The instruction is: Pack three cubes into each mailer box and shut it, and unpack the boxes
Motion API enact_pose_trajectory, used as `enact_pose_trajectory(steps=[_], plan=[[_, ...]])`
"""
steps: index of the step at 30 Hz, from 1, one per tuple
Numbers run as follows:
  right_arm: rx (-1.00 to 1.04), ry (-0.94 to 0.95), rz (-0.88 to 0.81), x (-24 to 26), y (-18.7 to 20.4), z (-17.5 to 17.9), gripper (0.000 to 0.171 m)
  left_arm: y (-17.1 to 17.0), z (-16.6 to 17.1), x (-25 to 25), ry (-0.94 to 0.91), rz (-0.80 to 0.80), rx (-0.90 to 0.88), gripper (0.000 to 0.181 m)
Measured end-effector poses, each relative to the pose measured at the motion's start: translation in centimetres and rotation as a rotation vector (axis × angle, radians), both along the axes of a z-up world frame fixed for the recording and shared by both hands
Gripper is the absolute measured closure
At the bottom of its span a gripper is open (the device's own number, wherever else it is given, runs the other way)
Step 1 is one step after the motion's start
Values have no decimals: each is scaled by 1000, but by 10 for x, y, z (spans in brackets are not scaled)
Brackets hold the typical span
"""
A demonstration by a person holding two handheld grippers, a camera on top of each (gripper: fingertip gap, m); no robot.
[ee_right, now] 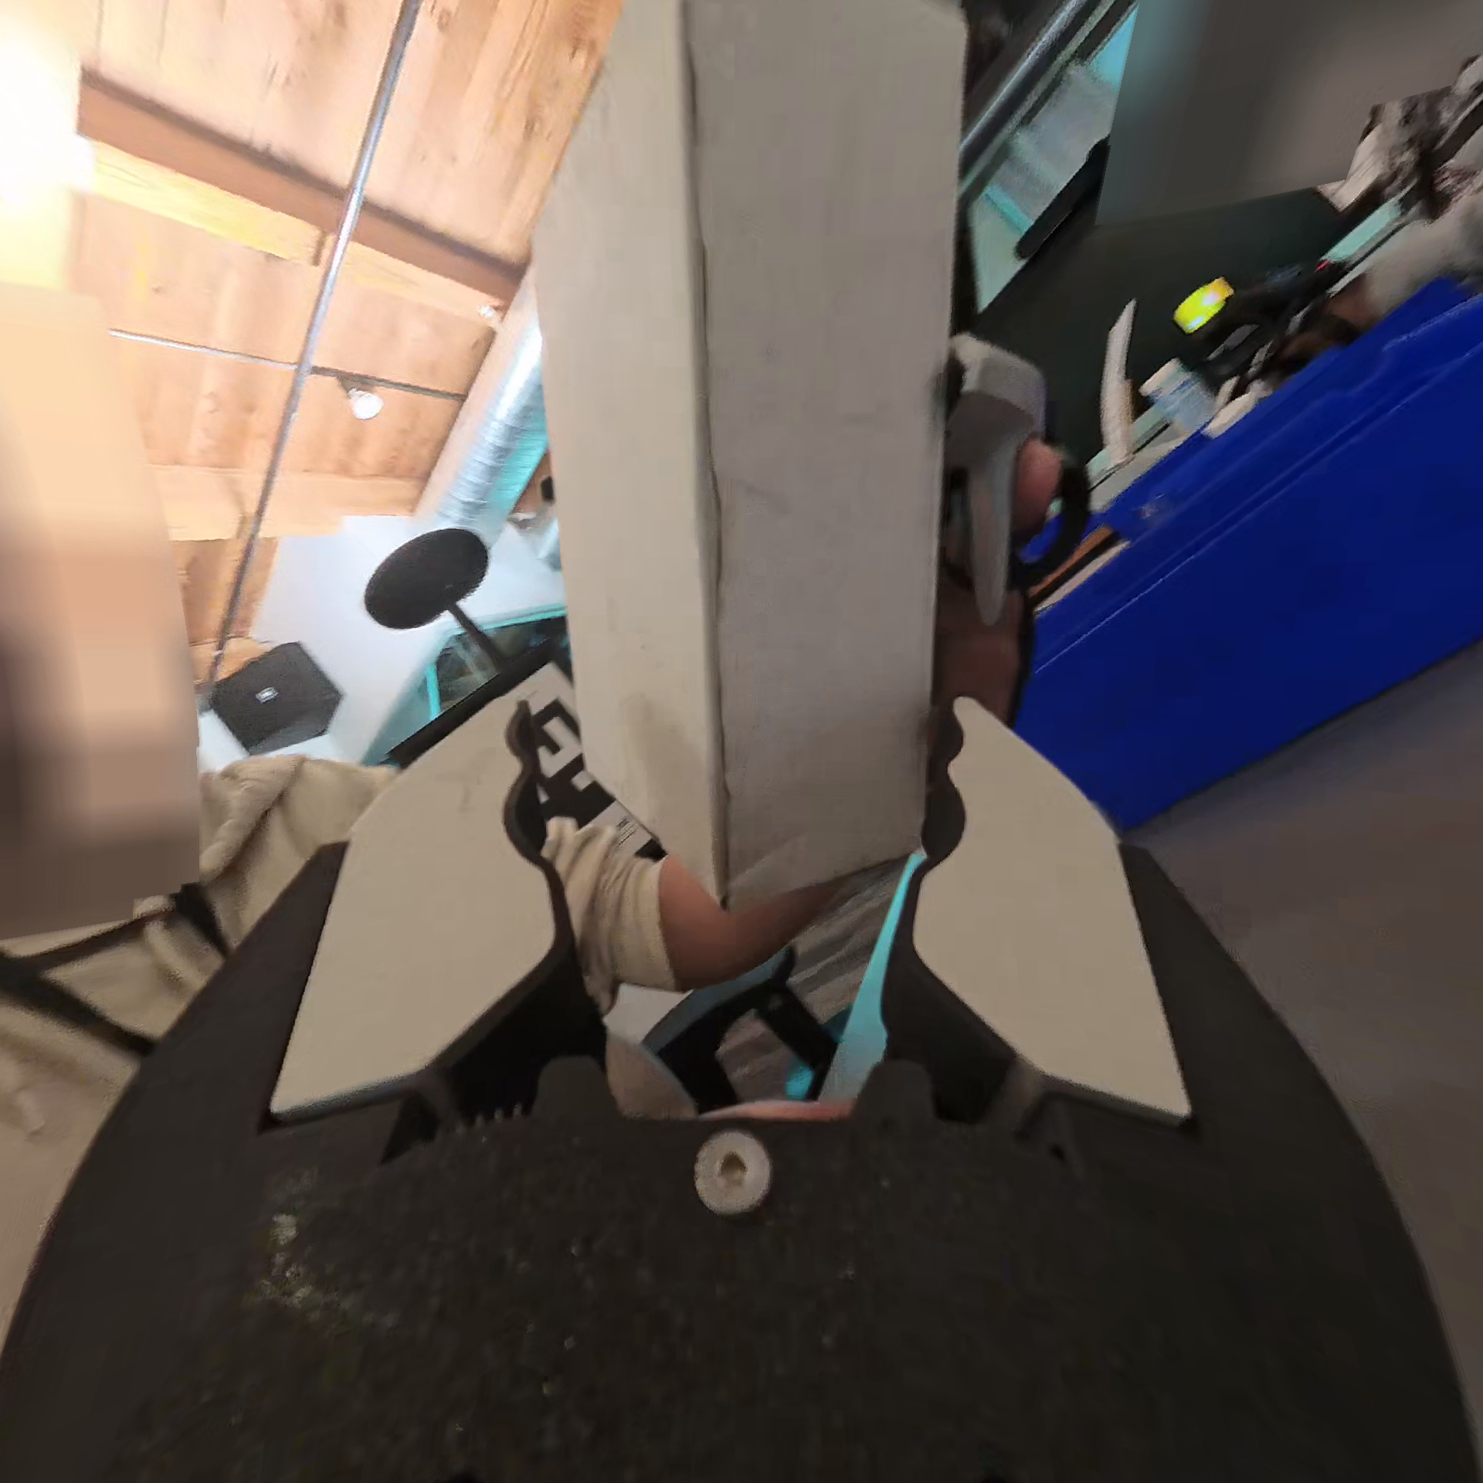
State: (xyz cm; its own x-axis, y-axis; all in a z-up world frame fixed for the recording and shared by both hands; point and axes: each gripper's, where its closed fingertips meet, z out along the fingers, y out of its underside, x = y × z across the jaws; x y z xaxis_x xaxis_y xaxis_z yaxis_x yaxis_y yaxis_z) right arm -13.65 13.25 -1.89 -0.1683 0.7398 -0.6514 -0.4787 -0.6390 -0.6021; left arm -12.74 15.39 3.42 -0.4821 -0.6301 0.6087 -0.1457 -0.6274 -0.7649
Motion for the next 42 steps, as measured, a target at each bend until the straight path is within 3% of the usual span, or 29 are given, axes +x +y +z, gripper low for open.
enact_pose_trajectory(steps=[2, 4, 6, 9, 11, 15, 19, 23, 28, 36, 42], plan=[[9, -5, 56, -6, -9, -4, 81, -11, -5, 2, -7, -61, -14, 60], [23, -67, 65, -9, -11, -16, 100, -19, -10, 2, 2, -89, -8, 60], [11, -66, 83, -7, -13, -19, 100, -20, -15, 2, 30, -75, 12, 60], [-4, -194, 47, -6, -13, -40, 102, -7, -18, -10, 79, -17, 35, 88], [-5, -280, 3, -3, -14, -50, 102, 11, -22, -24, 156, 83, 91, 88], [46, -688, -167, 10, -3, -69, 103, 35, -39, -57, 387, 226, 352, 88], [164, -1139, -224, 30, 7, -71, 104, 40, -60, -76, 637, 257, 628, 86], [287, -1547, -148, 45, 19, -82, 105, 40, -107, -73, 835, 255, 813, 85], [436, -1811, -22, 42, 27, -99, 106, 40, -123, -49, 799, 321, 868, 90], [593, -1738, -81, 29, 32, -101, 105, 36, -148, -39, 816, 175, 975, 105], [451, -1540, -179, 26, 22, -92, 100, 36, -153, -33, 796, 299, 920, 97]])
